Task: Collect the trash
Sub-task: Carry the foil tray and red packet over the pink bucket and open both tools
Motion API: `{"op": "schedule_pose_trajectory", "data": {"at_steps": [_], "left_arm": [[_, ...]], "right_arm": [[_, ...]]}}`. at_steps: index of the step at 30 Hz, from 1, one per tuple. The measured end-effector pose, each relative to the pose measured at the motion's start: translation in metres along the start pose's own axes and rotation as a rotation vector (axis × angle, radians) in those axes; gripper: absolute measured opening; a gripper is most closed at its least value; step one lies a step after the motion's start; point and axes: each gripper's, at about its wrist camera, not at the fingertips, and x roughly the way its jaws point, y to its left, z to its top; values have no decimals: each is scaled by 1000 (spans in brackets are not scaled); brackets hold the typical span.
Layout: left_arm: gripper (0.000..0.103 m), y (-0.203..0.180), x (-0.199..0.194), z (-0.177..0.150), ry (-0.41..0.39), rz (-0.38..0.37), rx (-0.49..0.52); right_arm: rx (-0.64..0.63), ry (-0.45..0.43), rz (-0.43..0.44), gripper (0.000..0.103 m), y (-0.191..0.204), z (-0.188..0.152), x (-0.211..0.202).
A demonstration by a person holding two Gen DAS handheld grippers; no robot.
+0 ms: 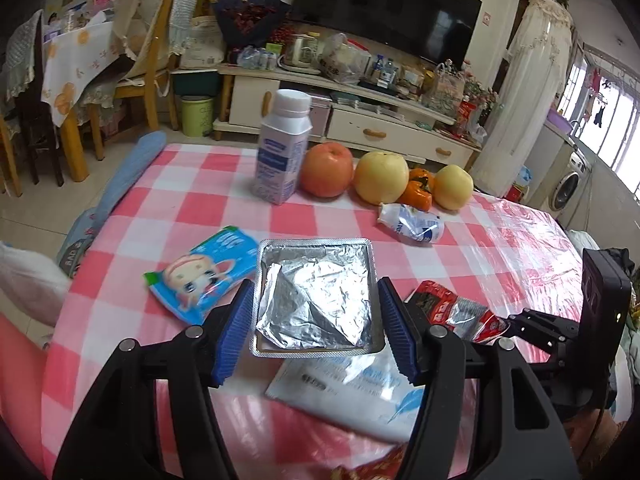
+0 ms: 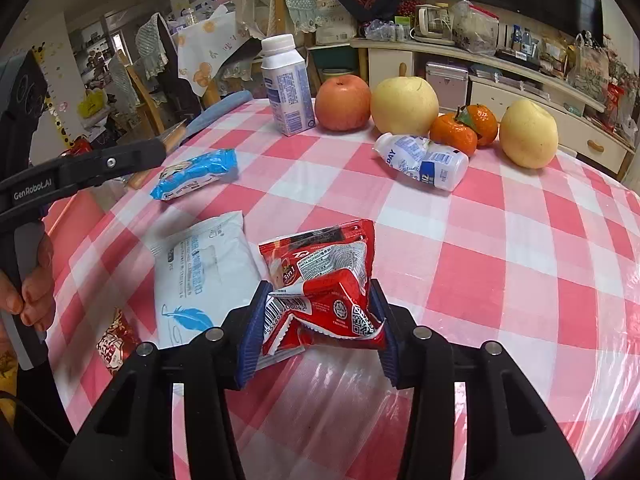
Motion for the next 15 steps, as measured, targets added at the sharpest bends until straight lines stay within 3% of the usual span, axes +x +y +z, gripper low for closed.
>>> {"op": "schedule_pose_trajectory", "data": {"at_steps": [15], "left_arm": [[63,35,-54,-11,-98,80,-24]], "right_arm": [[-36,-119,-23,46,29,0,-40]]}}
